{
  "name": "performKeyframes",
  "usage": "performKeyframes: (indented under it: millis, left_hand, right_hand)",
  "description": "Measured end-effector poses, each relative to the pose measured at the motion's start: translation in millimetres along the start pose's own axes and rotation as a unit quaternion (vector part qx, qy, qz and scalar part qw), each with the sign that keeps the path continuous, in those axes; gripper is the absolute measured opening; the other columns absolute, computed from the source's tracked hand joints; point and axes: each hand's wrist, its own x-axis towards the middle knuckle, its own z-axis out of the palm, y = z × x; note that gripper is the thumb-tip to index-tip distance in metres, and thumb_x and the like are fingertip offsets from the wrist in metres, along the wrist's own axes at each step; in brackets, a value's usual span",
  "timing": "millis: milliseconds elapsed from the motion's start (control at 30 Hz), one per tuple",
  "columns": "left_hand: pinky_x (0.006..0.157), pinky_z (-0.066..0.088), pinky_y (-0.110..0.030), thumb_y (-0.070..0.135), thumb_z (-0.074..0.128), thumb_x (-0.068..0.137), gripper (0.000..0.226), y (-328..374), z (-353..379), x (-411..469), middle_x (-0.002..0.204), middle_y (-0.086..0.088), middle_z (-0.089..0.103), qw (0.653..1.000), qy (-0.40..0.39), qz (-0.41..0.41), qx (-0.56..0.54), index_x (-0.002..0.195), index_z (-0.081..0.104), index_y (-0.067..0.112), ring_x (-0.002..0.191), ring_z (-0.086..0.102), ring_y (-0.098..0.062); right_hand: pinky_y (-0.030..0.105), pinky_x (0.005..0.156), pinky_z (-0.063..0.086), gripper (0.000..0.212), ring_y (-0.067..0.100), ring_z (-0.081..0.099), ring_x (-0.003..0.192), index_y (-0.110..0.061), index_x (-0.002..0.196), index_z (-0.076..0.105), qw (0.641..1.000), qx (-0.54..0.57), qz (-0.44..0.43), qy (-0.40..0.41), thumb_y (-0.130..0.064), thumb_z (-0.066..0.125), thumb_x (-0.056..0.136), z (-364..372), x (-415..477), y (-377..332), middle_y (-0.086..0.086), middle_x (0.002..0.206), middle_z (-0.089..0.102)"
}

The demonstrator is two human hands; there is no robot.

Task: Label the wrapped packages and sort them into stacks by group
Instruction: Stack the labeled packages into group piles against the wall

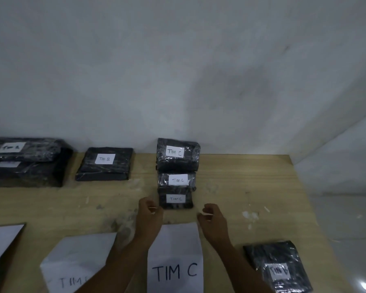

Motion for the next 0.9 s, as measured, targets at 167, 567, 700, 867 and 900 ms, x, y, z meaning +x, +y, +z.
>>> performKeyframes:
  millis: [167, 567, 700, 867, 900]
  left_hand:
    - [0.067, 0.049, -0.027, 0.015, 0.057, 0.093, 0.012, 8.6, 22.0, -45.7, 0.102, -0.002, 0.062, 0.987, -0.154, 0.025, 0.047, 0.104, 0.055, 0.019, 0.089, 0.062, -0.019]
    - [0.087, 0.053, -0.04, 0.024, 0.055, 0.094, 0.01, -25.2, 129.5, -155.0, 0.11, -0.004, 0.059, 0.904, -0.393, -0.028, 0.166, 0.103, 0.055, 0.018, 0.105, 0.062, -0.027]
    - [0.079, 0.047, -0.03, 0.028, 0.059, 0.093, 0.028, -32.8, 153.2, -177.6, 0.083, 0.01, 0.049, 0.896, -0.398, -0.046, 0.192, 0.073, 0.039, 0.031, 0.089, 0.055, -0.019]
    - [0.069, 0.047, -0.025, 0.026, 0.06, 0.093, 0.006, -36.6, 171.0, -189.8, 0.085, 0.012, 0.061, 0.89, -0.415, -0.039, 0.186, 0.087, 0.059, 0.025, 0.077, 0.057, -0.005]
    - [0.065, 0.045, -0.025, 0.025, 0.06, 0.093, 0.009, -37.9, 173.2, -189.8, 0.082, 0.011, 0.062, 0.894, -0.408, -0.034, 0.181, 0.084, 0.061, 0.024, 0.071, 0.056, -0.003]
  right_hand:
    - [0.008, 0.062, 0.045, 0.019, 0.001, 0.06, 0.083, -0.021, 0.102, 0.055, 0.998, 0.015, -0.031, 0.044, -0.015, 0.067, 0.088, -41.3, -39.2, 23.7, -0.002, 0.095, 0.065]
    - [0.045, 0.098, 0.039, 0.051, 0.035, 0.044, 0.123, -0.013, 0.129, 0.051, 0.951, -0.155, 0.142, 0.228, -0.037, 0.065, 0.086, -175.9, -91.0, 147.0, 0.014, 0.128, 0.055]
    - [0.05, 0.104, 0.034, 0.063, 0.034, 0.039, 0.128, -0.016, 0.139, 0.038, 0.957, -0.126, 0.194, 0.174, -0.044, 0.059, 0.087, -194.7, -96.0, 170.7, 0.013, 0.133, 0.052]
    - [0.051, 0.105, 0.036, 0.074, 0.03, 0.057, 0.115, -0.016, 0.144, 0.031, 0.972, -0.088, 0.177, 0.128, -0.049, 0.061, 0.085, -195.2, -95.6, 180.2, 0.009, 0.127, 0.06]
    - [0.051, 0.102, 0.039, 0.071, 0.03, 0.058, 0.112, -0.015, 0.141, 0.034, 0.974, -0.082, 0.16, 0.138, -0.046, 0.064, 0.085, -194.5, -96.0, 178.1, 0.009, 0.124, 0.061]
